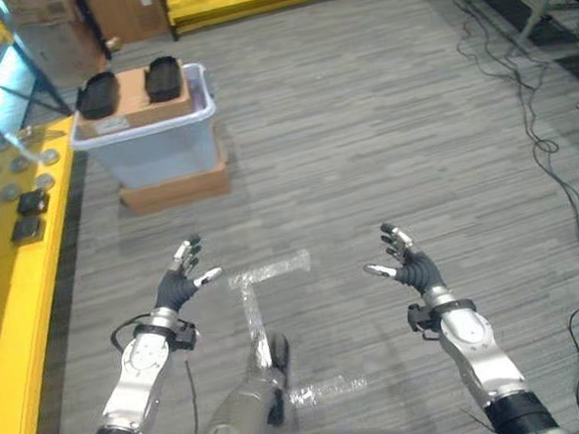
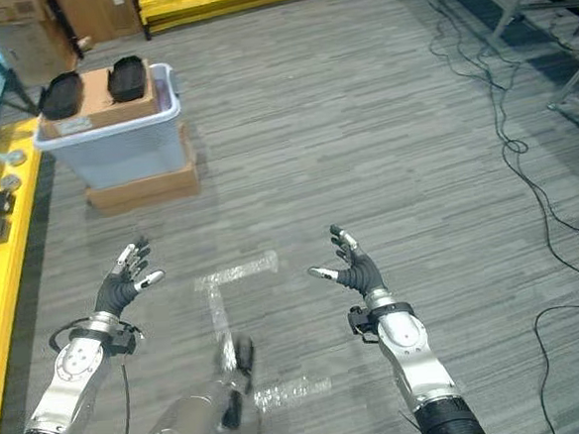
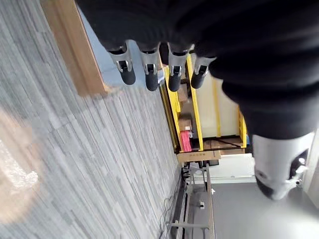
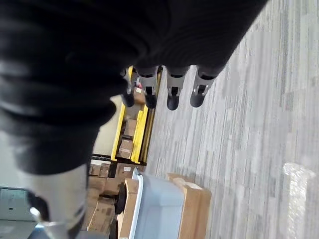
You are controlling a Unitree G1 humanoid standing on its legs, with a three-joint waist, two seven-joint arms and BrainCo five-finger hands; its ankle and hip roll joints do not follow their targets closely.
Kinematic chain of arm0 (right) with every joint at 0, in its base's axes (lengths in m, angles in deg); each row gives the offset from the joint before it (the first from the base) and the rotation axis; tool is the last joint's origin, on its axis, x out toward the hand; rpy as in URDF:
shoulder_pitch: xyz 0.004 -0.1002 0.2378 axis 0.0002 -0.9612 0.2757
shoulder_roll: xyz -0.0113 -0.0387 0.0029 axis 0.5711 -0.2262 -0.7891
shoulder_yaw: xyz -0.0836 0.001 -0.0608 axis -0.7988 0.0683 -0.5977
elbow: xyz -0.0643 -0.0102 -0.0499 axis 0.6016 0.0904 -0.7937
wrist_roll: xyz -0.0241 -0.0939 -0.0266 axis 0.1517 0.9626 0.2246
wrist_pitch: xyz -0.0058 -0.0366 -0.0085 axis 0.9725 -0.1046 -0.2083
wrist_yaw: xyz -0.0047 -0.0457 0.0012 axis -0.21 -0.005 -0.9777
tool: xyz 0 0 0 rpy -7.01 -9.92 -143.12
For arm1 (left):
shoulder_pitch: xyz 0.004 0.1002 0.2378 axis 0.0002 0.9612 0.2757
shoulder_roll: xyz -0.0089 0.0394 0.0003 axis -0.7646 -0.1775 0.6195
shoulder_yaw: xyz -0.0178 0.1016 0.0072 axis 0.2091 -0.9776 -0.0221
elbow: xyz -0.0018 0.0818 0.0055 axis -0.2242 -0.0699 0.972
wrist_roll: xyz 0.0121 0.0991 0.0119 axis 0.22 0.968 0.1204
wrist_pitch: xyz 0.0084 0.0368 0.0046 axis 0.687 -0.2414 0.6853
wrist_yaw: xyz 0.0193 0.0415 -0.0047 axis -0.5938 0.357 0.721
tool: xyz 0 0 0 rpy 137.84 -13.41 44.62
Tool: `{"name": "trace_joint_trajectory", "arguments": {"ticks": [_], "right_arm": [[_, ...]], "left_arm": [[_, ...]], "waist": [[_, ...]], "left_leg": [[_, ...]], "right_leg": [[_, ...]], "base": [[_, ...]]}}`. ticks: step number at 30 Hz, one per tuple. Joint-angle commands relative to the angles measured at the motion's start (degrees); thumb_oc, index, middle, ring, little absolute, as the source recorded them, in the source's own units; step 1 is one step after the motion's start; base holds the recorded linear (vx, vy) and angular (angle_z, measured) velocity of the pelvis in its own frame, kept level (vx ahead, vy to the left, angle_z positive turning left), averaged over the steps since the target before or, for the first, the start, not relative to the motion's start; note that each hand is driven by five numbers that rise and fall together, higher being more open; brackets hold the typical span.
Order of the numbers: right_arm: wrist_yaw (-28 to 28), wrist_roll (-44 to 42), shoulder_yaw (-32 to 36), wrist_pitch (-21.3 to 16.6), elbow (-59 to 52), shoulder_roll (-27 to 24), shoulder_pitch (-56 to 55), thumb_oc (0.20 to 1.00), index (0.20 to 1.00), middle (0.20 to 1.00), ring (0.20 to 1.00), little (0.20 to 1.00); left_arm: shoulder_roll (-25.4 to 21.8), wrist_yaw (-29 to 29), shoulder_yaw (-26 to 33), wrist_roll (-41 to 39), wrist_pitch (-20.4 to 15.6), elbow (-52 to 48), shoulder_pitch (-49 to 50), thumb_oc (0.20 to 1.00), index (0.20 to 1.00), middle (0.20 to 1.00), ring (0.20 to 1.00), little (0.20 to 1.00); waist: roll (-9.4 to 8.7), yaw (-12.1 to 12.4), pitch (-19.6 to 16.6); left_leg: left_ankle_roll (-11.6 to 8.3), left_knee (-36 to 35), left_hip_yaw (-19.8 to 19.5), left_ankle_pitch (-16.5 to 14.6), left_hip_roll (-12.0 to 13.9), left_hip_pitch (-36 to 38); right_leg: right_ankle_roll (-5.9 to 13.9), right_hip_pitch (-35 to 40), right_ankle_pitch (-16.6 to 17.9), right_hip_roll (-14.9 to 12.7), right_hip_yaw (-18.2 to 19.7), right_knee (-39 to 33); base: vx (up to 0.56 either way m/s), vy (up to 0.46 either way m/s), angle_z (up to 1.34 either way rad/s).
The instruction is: Move parts from the plastic box to the shelf.
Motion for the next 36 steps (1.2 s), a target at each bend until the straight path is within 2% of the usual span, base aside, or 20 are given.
{"name": "trace_joint_trajectory", "arguments": {"ticks": [1,2,3,6,9,10,13,15,19,22,24,25,28,29,31,32,33,34,35,36], "right_arm": [[1.0,0.5,1.2,-1.7,-1.9,-0.4,2.9,1.000,1.000,1.000,1.000,1.000],[0.9,1.2,0.8,-1.4,-2.0,-0.1,3.4,1.000,1.000,1.000,1.000,1.000],[0.5,1.6,0.5,-1.3,-2.4,-0.3,3.6,1.000,1.000,1.000,1.000,1.000],[0.1,1.7,0.0,-1.2,-2.1,0.4,4.2,1.000,1.000,1.000,1.000,1.000],[-0.9,0.9,-0.4,-0.9,-2.1,0.7,4.1,1.000,1.000,1.000,1.000,1.000],[-1.3,0.4,-0.1,-0.8,-2.4,0.6,3.3,1.000,1.000,1.000,1.000,1.000],[-1.3,0.4,0.0,-0.9,-2.3,0.4,2.9,1.000,1.000,1.000,1.000,1.000],[-1.1,0.1,0.3,-0.8,-2.0,0.3,2.0,1.000,1.000,1.000,1.000,1.000],[-1.2,0.0,1.1,-0.9,-2.4,0.2,-0.1,1.000,1.000,1.000,1.000,1.000],[-1.1,-0.8,2.3,-1.3,-2.7,-0.3,-1.2,1.000,1.000,1.000,1.000,1.000],[-1.1,-1.1,3.0,-1.3,-2.6,-1.2,-1.3,1.000,1.000,1.000,1.000,1.000],[-0.8,-1.6,3.7,-1.3,-2.7,-2.3,-1.4,1.000,1.000,1.000,1.000,1.000],[-0.2,-1.5,4.2,-1.0,-2.1,-3.0,-1.1,1.000,1.000,1.000,1.000,1.000],[0.6,-1.2,5.1,-1.2,-1.9,-3.3,-1.2,1.000,1.000,1.000,1.000,1.000],[0.7,-1.2,5.1,-1.2,-1.9,-3.3,-1.2,1.000,1.000,1.000,1.000,1.000],[1.6,-1.3,6.2,-1.6,-1.7,-3.6,-1.2,1.000,1.000,1.000,1.000,1.000],[2.0,-1.2,6.5,-1.7,-1.7,-3.8,-1.0,1.000,1.000,1.000,1.000,1.000],[2.0,-1.2,6.5,-1.8,-1.6,-3.9,-1.0,1.000,1.000,1.000,1.000,1.000],[3.3,0.3,7.1,-1.7,-1.4,-4.4,-0.7,1.000,1.000,1.000,1.000,1.000],[3.6,1.2,7.3,-1.7,-1.3,-4.4,-0.8,1.000,1.000,1.000,1.000,1.000]], "left_arm": [[-1.9,-0.5,1.8,-0.2,-2.1,-0.9,-4.3,1.000,1.000,1.000,1.000,1.000],[-2.1,-0.8,1.8,0.1,-1.9,-0.7,-4.7,1.000,1.000,1.000,1.000,1.000],[-2.5,-0.8,2.3,-0.9,-1.8,-1.1,-4.5,1.000,1.000,1.000,1.000,1.000],[-2.9,-0.5,2.7,-1.3,-1.9,-0.7,-4.6,1.000,1.000,1.000,1.000,1.000],[-3.2,-0.4,3.6,-1.4,-1.9,-1.0,-3.5,1.000,1.000,1.000,1.000,1.000],[-3.1,0.1,3.6,-1.9,-1.8,-1.4,-3.0,1.000,1.000,1.000,1.000,1.000],[-2.8,0.0,3.4,-1.8,-1.7,-1.2,-3.0,1.000,1.000,1.000,1.000,1.000],[-2.3,0.0,2.6,-1.2,-1.5,-0.3,-3.5,1.000,1.000,1.000,1.000,1.000],[-1.9,0.4,2.5,-0.2,-1.3,0.5,-3.0,1.000,1.000,1.000,1.000,1.000],[-1.4,0.7,2.0,-0.6,-1.3,1.2,-2.8,1.000,1.000,1.000,1.000,1.000],[-0.9,0.7,1.9,-1.3,-1.2,1.9,-3.2,1.000,1.000,1.000,1.000,1.000],[-0.5,0.7,2.3,-2.8,-1.2,1.9,-3.0,1.000,1.000,1.000,1.000,1.000],[-0.4,0.3,2.4,-2.6,-1.3,2.6,-3.1,1.000,1.000,1.000,1.000,1.000],[0.0,0.1,2.4,-3.0,-1.4,2.7,-3.4,1.000,1.000,1.000,1.000,1.000],[0.0,0.1,2.4,-3.0,-1.4,2.8,-3.4,1.000,1.000,1.000,1.000,1.000],[-0.3,-0.2,2.3,-3.4,-1.5,2.7,-3.5,1.000,1.000,1.000,1.000,1.000],[-0.4,-0.6,2.3,-3.2,-1.4,2.8,-3.6,1.000,1.000,1.000,1.000,1.000],[-0.4,-0.6,2.2,-3.2,-1.4,2.8,-3.6,1.000,1.000,1.000,1.000,1.000],[-0.6,-1.2,1.9,-2.5,-1.3,2.8,-4.2,1.000,1.000,1.000,1.000,1.000],[-0.7,-1.5,1.9,-2.3,-1.4,3.0,-4.4,1.000,1.000,1.000,1.000,1.000]], "waist": [[-3.60,0.9,-2.3],[-4.32,1.0,-2.2],[-5.24,0.8,-1.9],[-5.18,1.1,-2.1],[-4.68,1.6,-2.3],[-4.09,1.2,-2.4],[-3.66,0.0,-1.9],[-3.77,-2.8,-0.4],[-4.32,-3.7,-0.7],[-3.86,-4.6,-1.1],[-2.94,-5.0,-0.6],[-3.16,-4.7,0.4],[-3.35,-4.3,0.5],[-3.90,-4.3,0.4],[-3.97,-4.0,0.4],[-3.84,-3.9,0.0],[-3.56,-3.5,0.0],[-3.89,-3.5,0.0],[-3.13,-2.7,-0.1],[-3.12,-2.6,-0.1]], "left_leg": [[-12.45,4.3,-0.6,-9.7,4.7,-0.2],[-12.01,5.1,0.0,-10.7,4.5,0.3],[-11.09,5.1,0.4,-12.0,4.1,1.8],[-10.62,4.9,0.9,-13.4,4.2,3.5],[-10.37,3.7,2.5,-15.0,5.2,6.6],[-10.03,2.6,2.5,-16.0,5.6,9.0],[-9.86,1.9,1.4,-16.6,5.5,10.9],[-9.58,1.5,-1.9,-18.1,4.3,15.2],[-9.79,2.1,-5.8,-20.5,2.9,19.2],[-11.46,9.6,-9.1,-22.2,2.6,19.3],[-14.86,20.7,-7.9,-19.5,2.9,17.0],[-16.89,32.5,-7.0,-15.4,1.2,11.6],[-17.18,39.5,-4.4,-13.5,1.1,6.0],[-16.07,34.4,-0.4,-14.9,4.8,2.3],[-15.96,34.2,-0.1,-15.1,4.8,2.6],[-14.85,24.2,1.5,-17.2,8.5,1.8],[-15.04,17.1,1.5,-16.3,9.9,1.5],[-15.05,15.5,1.6,-15.6,9.6,2.4],[-16.46,4.5,0.2,-11.6,11.8,1.0],[-17.10,1.7,-0.2,-10.5,12.3,0.6]], "right_leg": [[3.07,-0.8,3.1,-17.3,3.8,-4.5],[4.85,-2.6,7.1,-18.3,4.1,0.0],[6.82,-4.7,13.8,-18.7,5.9,4.9],[8.06,-5.5,17.1,-19.7,6.1,6.2],[7.58,-8.8,15.8,-21.0,2.8,-0.5],[6.66,-12.4,12.8,-18.8,0.5,-4.6],[5.98,-14.2,11.4,-16.5,-0.1,-5.0],[5.40,-18.3,11.4,-9.7,3.1,-5.5],[3.92,-18.0,13.0,-8.1,2.7,-7.4],[1.86,-15.7,12.4,-8.5,1.7,-7.2],[1.48,-13.7,11.5,-9.1,0.9,-7.0],[0.81,-11.8,10.9,-10.5,0.6,-7.1],[-0.05,-9.7,10.2,-11.6,0.6,-7.5],[-0.29,-8.0,9.4,-13.4,-0.5,-7.8],[-0.27,-7.8,9.2,-13.5,-0.3,-7.9],[-0.01,-7.0,7.8,-14.4,-1.6,-8.6],[0.26,-6.4,6.8,-14.7,-1.8,-9.0],[0.23,-6.2,6.7,-15.1,-1.8,-9.0],[0.62,-4.3,4.8,-15.6,-2.4,-9.8],[0.90,-3.2,4.0,-16.1,-2.4,-10.0]], "base": [[0.30,0.143,-0.55],[0.33,0.145,-0.30],[0.21,0.087,-0.03],[0.24,0.091,0.21],[0.28,0.094,-0.12],[0.27,0.109,-0.20],[0.20,0.059,-0.12],[0.36,0.052,0.74],[0.38,-0.063,1.02],[0.34,-0.154,0.85],[0.31,-0.090,0.78],[0.25,-0.039,0.58],[0.28,-0.020,0.39],[0.29,0.008,-0.05],[0.22,0.036,0.07],[0.33,0.115,0.17],[0.33,0.103,0.16],[0.37,0.138,-0.32],[0.38,0.135,-0.20],[0.61,0.294,-0.17]]}}
